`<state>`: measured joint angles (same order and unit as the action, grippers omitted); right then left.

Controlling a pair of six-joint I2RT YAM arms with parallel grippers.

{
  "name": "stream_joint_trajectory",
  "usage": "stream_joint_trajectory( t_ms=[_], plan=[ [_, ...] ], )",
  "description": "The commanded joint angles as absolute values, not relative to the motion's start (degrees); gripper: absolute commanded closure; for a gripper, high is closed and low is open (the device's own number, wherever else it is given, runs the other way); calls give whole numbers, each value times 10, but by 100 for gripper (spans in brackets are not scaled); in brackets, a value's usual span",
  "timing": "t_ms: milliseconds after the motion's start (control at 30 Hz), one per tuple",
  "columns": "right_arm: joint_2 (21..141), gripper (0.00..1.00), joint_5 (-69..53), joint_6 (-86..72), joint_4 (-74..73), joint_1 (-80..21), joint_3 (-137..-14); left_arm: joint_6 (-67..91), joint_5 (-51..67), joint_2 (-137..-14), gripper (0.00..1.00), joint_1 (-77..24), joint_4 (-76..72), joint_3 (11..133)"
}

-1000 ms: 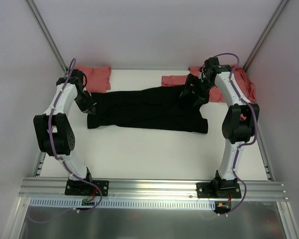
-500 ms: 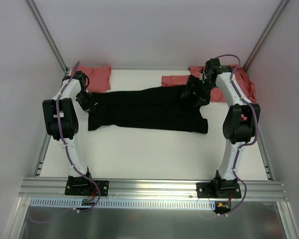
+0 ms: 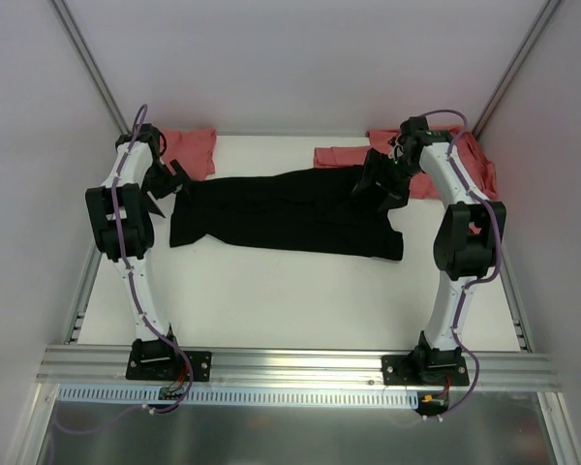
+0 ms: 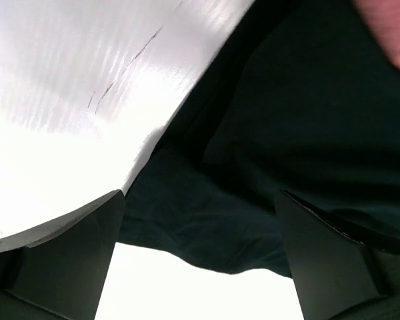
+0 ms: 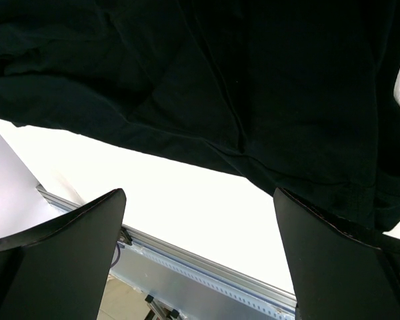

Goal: Fold and stack the t-shirts
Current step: Fold the other side of the tshirt into a rectangle

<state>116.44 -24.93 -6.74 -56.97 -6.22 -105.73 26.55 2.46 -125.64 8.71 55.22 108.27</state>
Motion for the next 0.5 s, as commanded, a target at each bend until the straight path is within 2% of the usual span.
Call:
stream_joint_trajectory(
  t_ms=[0,267,300,333,467],
  plan=[
    [1120,0,-257,-58,-578,-65,-1050,264,30,-1266,1,89,573,1093],
    [1132,1,-250,-52,-567,-83,-1039,264,66,-1174,1,85,534,1017],
    [1136,10,-250,-52,-566,-85,-1039,262,74,-1159,1,84,528,1007],
    [1143,13,-252,-54,-565,-90,-1041,261,81,-1134,1,81,525,999],
    [1175,17,-248,-50,-561,-104,-1035,251,88,-1089,1,60,534,982]
  ],
)
